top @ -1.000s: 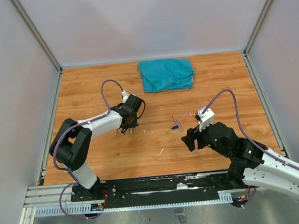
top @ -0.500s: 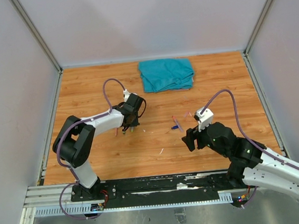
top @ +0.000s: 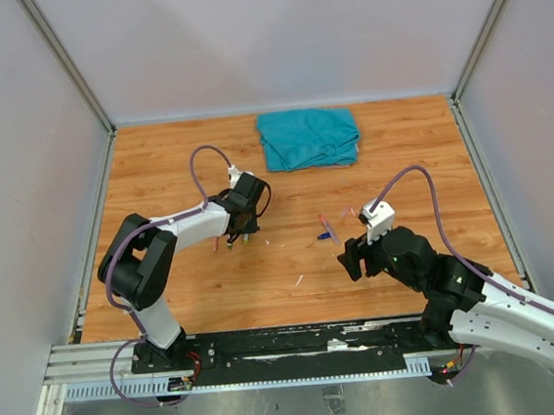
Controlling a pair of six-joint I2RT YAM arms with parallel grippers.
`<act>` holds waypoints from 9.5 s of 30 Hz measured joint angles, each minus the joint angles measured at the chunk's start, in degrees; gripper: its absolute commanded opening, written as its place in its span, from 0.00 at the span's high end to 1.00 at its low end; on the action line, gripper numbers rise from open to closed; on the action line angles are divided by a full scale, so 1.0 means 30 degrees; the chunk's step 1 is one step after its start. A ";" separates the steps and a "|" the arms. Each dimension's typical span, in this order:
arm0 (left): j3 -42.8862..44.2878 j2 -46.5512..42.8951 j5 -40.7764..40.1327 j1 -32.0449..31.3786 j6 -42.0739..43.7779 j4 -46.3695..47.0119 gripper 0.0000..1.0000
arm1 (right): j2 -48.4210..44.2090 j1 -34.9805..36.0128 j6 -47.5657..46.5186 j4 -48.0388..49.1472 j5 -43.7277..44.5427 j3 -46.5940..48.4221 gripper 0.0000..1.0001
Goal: Insert the pens into the pen caps
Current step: Place the pen at the center of the board, then pick up the pen from the center of the board, then pick up the pen cap from the center of the board.
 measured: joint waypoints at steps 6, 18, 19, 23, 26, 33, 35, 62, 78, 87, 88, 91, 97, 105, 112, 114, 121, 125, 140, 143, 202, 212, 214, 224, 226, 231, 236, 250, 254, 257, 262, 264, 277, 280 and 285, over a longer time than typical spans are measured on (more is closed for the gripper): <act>0.0044 -0.0627 0.0277 0.0007 0.0160 -0.0619 0.71 | 0.0168 0.0000 -0.0109 -0.0058 0.0058 0.0007 0.29; -0.1945 -0.8182 0.2514 0.0007 0.1406 0.1202 0.71 | 0.4080 -0.0277 -0.1523 -0.1049 0.0860 0.2317 0.30; -0.2499 -0.8896 0.2841 0.0015 0.1443 0.1464 0.71 | 0.4583 -0.0444 -0.1654 -0.1122 0.0721 0.2645 0.31; -0.4867 -1.1336 0.4204 0.0015 0.1523 0.2667 0.71 | 0.6703 -0.2076 -0.2069 -0.1195 -0.0787 0.3672 0.36; -0.6164 -1.2524 0.4932 0.0015 0.1523 0.2987 0.72 | 0.7817 -0.3701 -0.2120 -0.1056 -0.2244 0.3861 0.38; -0.7919 -1.4054 0.5523 0.0015 0.1406 0.3147 0.77 | 1.1132 -0.6601 -0.2011 -0.0590 -0.5173 0.4561 0.47; -0.8094 -1.4156 0.5442 0.0015 0.1260 0.3118 0.77 | 1.2196 -0.6696 -0.2004 -0.0459 -0.5297 0.5042 0.47; -0.8087 -1.5395 0.1027 0.0015 -0.0248 0.0911 0.58 | 2.2265 -0.8313 -0.3089 -0.0641 -0.6870 1.1038 0.66; -0.8415 -1.6881 0.0262 0.0015 -0.0510 0.0911 0.56 | 2.3569 -0.8313 -0.3177 -0.1020 -0.6863 1.1460 0.79; -0.9012 -1.6859 0.0780 0.0015 -0.0510 0.1486 0.60 | 2.3489 -0.8313 -0.3242 -0.1137 -0.6652 1.1431 0.86; -0.9158 -1.6859 0.1042 0.0015 -0.0495 0.1712 0.60 | 2.3365 -0.8313 -0.3242 -0.1122 -0.6652 1.1344 0.86; -0.9734 -1.6859 0.2142 0.0022 -0.0466 0.2645 0.60 | 2.2229 -0.8313 -0.3242 -0.0911 -0.6666 1.0673 0.87; -1.0615 -1.6881 0.4146 0.0022 -0.0568 0.4699 0.52 | 1.6458 -0.8313 -0.3184 0.0517 -0.7031 0.8247 0.88; -1.0644 -1.6837 0.6273 -0.0051 -0.0423 0.6564 0.42 | 1.1934 -0.8313 -0.1479 0.3752 -0.9063 0.4765 0.94; -1.0717 -1.7719 0.5829 -0.3191 -0.0896 0.8429 0.41 | 0.9748 -0.8313 0.1698 0.7482 -1.1322 0.2688 0.97; -1.1001 -1.8156 0.5603 -0.3993 -0.1319 0.9449 0.41 | 0.9340 -0.8306 0.2907 0.9085 -1.1941 0.2091 0.98; -1.1715 -1.7748 0.5209 -0.5661 -0.2550 1.2764 0.41 | 0.8888 -0.7402 0.6987 1.4600 -1.2539 -0.0532 0.99; -1.1708 -1.6764 0.5340 -0.6062 -0.2674 1.3814 0.43 | 0.9020 -0.6659 0.8714 1.7180 -1.2546 -0.1166 0.99; -1.1664 -1.5854 0.5923 -0.6193 -0.2790 1.5008 0.53 | 1.1038 -0.5617 1.1067 2.1449 -1.3719 -0.1195 0.99; -1.1650 -1.5759 0.5931 -0.6215 -0.2790 1.5016 0.56 | 1.1162 -0.5515 1.1256 2.1995 -1.3850 -0.1195 0.99; -1.1278 -1.7558 0.4138 -0.6295 -0.0437 0.8743 0.99 | 1.6385 -0.8728 0.1661 0.0189 -0.1872 0.7650 0.29; -1.1285 -1.8666 0.4124 -0.6295 -0.0641 0.8276 0.99 | 2.0684 -0.9573 0.3861 -0.0546 -0.1479 1.0047 0.33; -1.1285 -1.8761 0.4116 -0.6295 -0.0641 0.8218 0.99 | 2.1230 -0.9697 0.4204 -0.0605 -0.1464 1.0265 0.33; -1.1293 -1.8870 0.4051 -0.6295 -0.0670 0.7854 0.99 | 2.2775 -1.0273 0.5085 -0.0852 -0.1501 1.0579 0.35; -1.1293 -1.8877 0.4051 -0.6295 -0.0714 0.7832 0.99 | 2.2972 -1.0316 0.5144 -0.0845 -0.1530 1.0637 0.36; -1.1293 -1.8863 0.4051 -0.6295 -0.0736 0.7737 1.00 | 2.3146 -1.0338 0.5166 -0.0787 -0.1632 1.0812 0.43; -1.1293 -1.8870 0.3993 -0.6295 -0.0874 0.7548 0.99 | 2.3212 -1.0338 0.5195 -0.0539 -0.1887 1.0812 0.57; -1.1329 -1.8877 0.3818 -0.6295 -0.0940 0.7410 1.00 | 2.3176 -1.0338 0.4954 -0.0022 -0.2200 1.0695 0.81; -1.1329 -1.8877 0.3708 -0.6295 -0.0947 0.7402 1.00 | 2.2717 -1.0346 0.4568 0.0692 -0.2390 0.9974 0.87; -1.1329 -1.8877 0.3687 -0.6295 -0.0947 0.7380 1.00 | 2.2032 -1.0346 0.4124 0.0998 -0.2681 0.9165 0.90; -1.1329 -1.8899 0.3534 -0.6295 -0.0940 0.7082 1.00 | 2.0305 -1.0346 0.2630 0.1690 -0.4022 0.7643 0.94; -1.1307 -1.8972 0.3359 -0.6295 -0.0933 0.6812 1.00 | 1.9227 -1.0346 0.1843 0.2368 -0.5093 0.6965 0.95; -0.9763 -2.0939 0.1158 -0.6295 -0.0692 0.4386 0.99 | 1.2750 -0.9632 -0.2543 1.0688 -1.7333 0.1129 0.99; -0.9413 -2.1238 0.0692 -0.6295 -0.0561 0.3876 0.99 | 1.2182 -0.7868 -0.4044 1.1205 -1.8586 0.0962 0.98; -0.8947 -2.1660 0.0291 -0.6295 -0.0481 0.3016 0.99 | 1.2313 -0.4503 -0.7235 0.9952 -1.7908 0.1763 0.95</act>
